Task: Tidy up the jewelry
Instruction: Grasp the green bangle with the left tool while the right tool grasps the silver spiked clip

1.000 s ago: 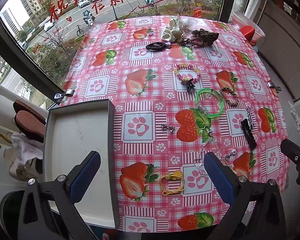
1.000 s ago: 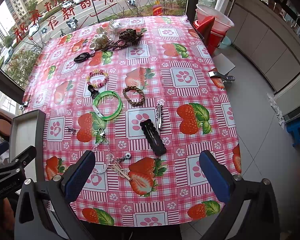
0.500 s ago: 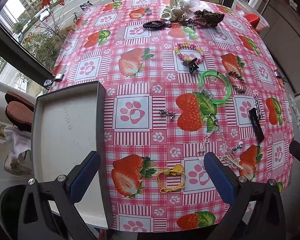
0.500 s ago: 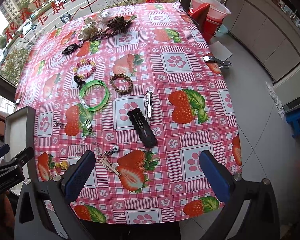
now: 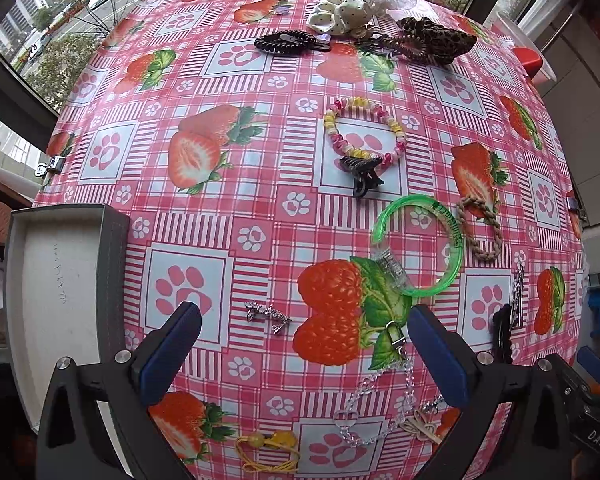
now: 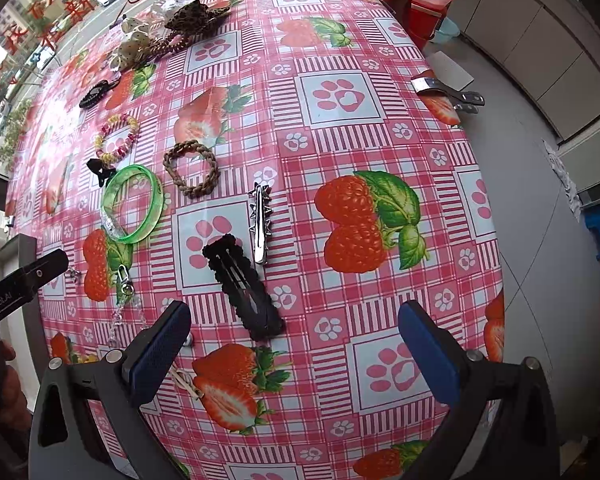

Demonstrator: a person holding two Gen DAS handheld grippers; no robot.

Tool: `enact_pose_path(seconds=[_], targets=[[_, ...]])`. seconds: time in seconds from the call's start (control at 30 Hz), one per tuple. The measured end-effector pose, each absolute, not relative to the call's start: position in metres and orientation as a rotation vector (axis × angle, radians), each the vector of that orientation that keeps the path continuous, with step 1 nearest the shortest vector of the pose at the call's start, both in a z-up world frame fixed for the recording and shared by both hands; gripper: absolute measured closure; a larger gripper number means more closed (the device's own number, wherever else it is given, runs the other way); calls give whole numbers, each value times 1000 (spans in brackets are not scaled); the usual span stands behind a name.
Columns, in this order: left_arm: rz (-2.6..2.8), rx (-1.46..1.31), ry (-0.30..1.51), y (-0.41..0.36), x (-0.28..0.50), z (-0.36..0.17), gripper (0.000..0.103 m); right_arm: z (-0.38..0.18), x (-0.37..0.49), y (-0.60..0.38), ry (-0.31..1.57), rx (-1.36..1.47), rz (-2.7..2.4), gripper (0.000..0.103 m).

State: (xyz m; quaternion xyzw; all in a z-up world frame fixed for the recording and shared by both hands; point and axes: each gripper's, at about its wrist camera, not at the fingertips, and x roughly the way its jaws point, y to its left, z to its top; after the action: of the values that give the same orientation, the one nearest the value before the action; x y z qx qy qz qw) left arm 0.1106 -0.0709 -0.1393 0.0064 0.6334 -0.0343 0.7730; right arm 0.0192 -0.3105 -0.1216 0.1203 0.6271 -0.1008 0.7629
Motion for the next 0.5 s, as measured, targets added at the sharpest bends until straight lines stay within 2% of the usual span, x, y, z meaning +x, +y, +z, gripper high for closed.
enact_pose_path(seconds=[0.13,0.37,0.5], targets=[[-68,19,1358,-86,128,-150,0,-137,42,-318,1368,298,-214,10],[-59,35,1370,-104,143,-171,1,-169,74,-319,1404,318,-194,36],[-62,42,1389,-110,143,-180,9,-174,81,-305,1412,218,-188,40]])
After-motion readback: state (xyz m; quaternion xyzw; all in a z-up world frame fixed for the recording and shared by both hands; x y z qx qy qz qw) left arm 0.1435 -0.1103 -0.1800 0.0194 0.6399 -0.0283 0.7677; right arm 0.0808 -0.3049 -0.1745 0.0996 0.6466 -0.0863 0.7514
